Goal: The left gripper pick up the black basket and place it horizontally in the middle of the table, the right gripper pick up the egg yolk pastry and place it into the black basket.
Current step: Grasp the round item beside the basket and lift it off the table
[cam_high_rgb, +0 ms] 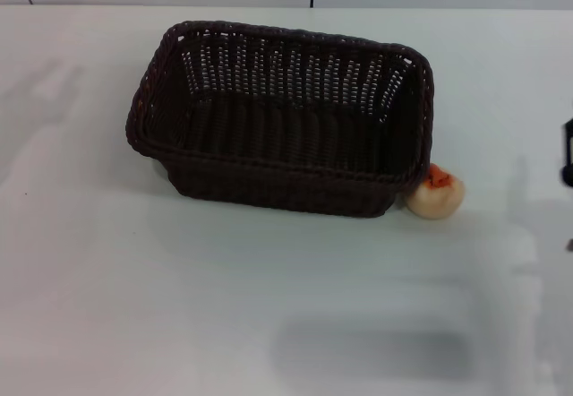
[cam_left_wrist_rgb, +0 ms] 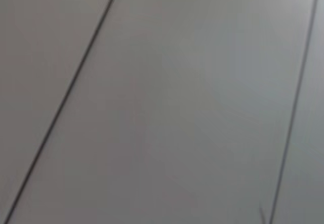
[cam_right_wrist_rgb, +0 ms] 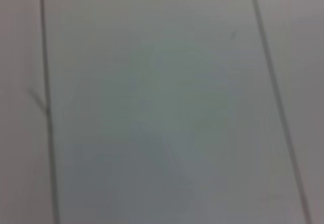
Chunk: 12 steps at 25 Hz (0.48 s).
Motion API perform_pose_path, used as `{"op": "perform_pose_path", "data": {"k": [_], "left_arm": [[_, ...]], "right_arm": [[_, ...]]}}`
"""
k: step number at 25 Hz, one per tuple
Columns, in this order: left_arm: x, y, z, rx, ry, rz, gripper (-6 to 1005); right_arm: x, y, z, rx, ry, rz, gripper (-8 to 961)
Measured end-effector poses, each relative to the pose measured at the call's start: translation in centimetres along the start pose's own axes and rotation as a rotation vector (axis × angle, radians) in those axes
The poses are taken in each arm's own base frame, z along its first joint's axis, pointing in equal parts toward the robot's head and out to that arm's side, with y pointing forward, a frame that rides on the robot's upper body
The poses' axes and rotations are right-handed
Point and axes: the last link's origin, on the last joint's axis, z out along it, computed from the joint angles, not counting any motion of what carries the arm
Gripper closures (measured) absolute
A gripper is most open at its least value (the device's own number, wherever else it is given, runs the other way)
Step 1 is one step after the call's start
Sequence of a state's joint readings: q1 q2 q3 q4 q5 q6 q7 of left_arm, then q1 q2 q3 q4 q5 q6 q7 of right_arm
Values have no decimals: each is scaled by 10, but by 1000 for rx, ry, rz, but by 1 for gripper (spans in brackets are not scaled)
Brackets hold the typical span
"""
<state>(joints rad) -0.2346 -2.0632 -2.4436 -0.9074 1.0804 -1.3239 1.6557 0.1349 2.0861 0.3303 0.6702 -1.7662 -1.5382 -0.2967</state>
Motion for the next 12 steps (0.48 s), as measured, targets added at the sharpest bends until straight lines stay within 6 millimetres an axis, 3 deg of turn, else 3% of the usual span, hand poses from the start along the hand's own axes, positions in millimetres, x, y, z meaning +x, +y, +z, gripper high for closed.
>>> {"op": "perform_pose_path", "data": {"k": [4,12], "left_arm": [[-11,-8,-11,45,-8,-14,602],[-7,-11,-19,52,-12,10,607]], "right_arm": [[9,15,-4,-63,71,31,449],[27,28,-11,-114,215,55,451]]}}
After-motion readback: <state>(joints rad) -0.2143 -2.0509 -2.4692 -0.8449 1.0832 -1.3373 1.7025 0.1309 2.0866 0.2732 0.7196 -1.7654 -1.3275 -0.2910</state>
